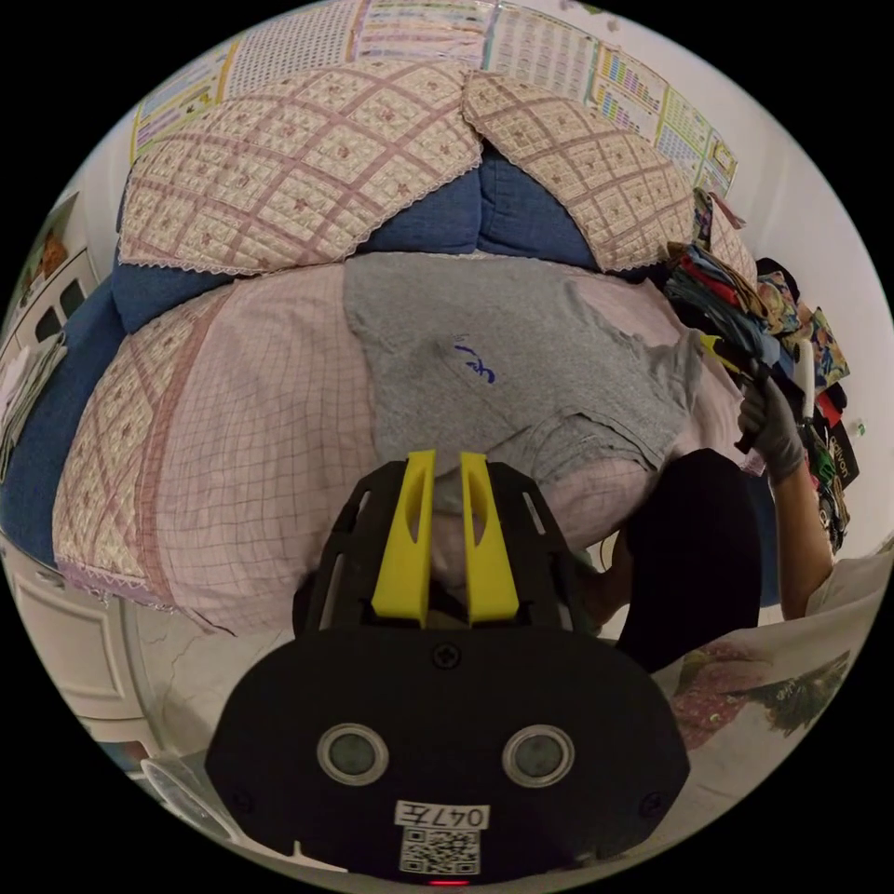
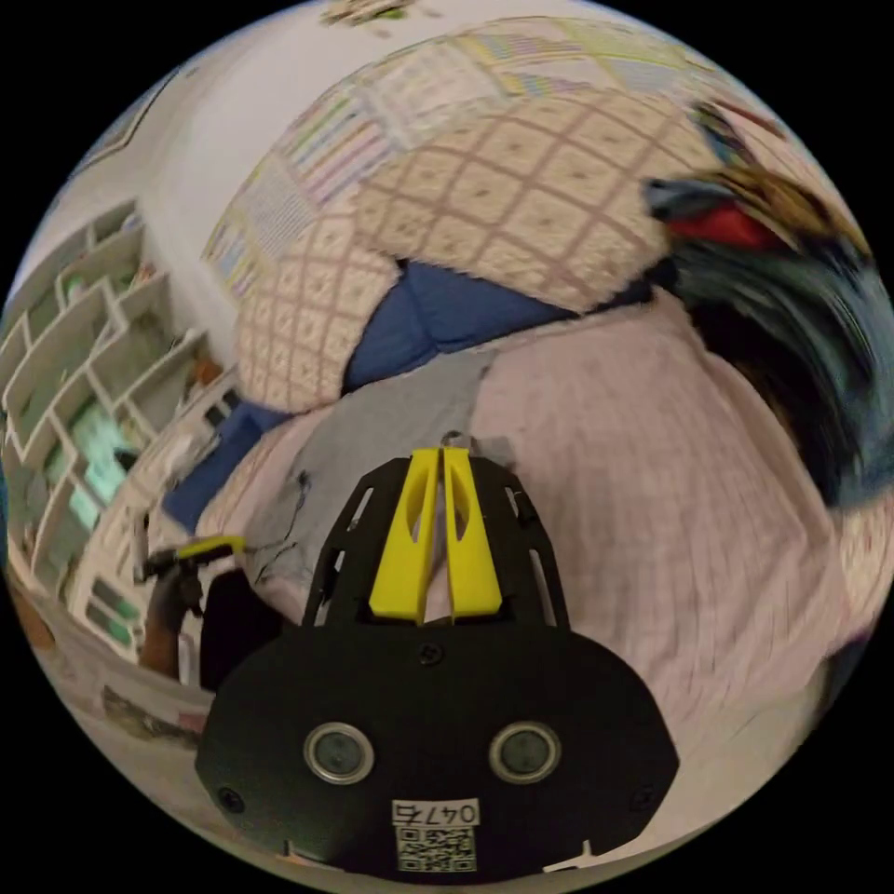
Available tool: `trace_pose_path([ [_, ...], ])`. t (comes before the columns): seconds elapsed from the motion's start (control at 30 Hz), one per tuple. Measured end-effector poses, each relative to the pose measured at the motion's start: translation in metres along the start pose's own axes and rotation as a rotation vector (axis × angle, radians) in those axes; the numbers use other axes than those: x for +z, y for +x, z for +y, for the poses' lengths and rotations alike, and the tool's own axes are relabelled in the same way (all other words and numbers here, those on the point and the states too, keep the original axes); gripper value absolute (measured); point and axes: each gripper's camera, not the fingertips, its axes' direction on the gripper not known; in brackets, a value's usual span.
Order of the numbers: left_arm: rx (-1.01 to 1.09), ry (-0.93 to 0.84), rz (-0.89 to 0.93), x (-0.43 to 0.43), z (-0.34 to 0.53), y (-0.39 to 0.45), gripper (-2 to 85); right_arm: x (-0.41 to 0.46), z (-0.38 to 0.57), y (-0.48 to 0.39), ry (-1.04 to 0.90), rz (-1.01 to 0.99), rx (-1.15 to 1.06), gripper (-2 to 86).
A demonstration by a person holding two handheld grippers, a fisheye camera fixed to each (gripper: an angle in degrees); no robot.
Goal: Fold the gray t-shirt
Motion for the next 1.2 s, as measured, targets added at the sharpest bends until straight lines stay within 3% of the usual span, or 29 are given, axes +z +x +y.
trace_pose_path([
  [0.13,-0.029,0.003,-0.007,-0.014,-0.006,-0.002,4.9,0.059,-0.009,-0.078,-0.294,-0.002,-0.393,-1.1],
  [0.2,-0.035,-0.004,-0.011,-0.018,-0.007,0.0,4.9,0.077,0.001,-0.095,-0.366,0.012,-0.481,-1.0],
  [0.53,0.005,-0.011,-0.019,-0.049,-0.034,0.041,5.0,0.092,-0.003,-0.102,-0.455,-0.128,-0.482,1.5],
  [0.7,0.26,0.055,-0.048,-0.088,-0.04,0.089,6.3,0.025,-0.01,-0.091,-0.331,-0.228,-0.532,2.7],
  [0.9,0.654,-0.006,-0.278,-0.093,-0.034,0.145,7.0,-0.01,-0.005,-0.103,-0.255,0.143,-0.681,4.5],
  [1.2,1.013,-0.05,-0.324,-0.094,-0.025,0.247,9.5,-0.028,-0.025,-0.114,-0.191,0.128,-0.545,8.0],
])
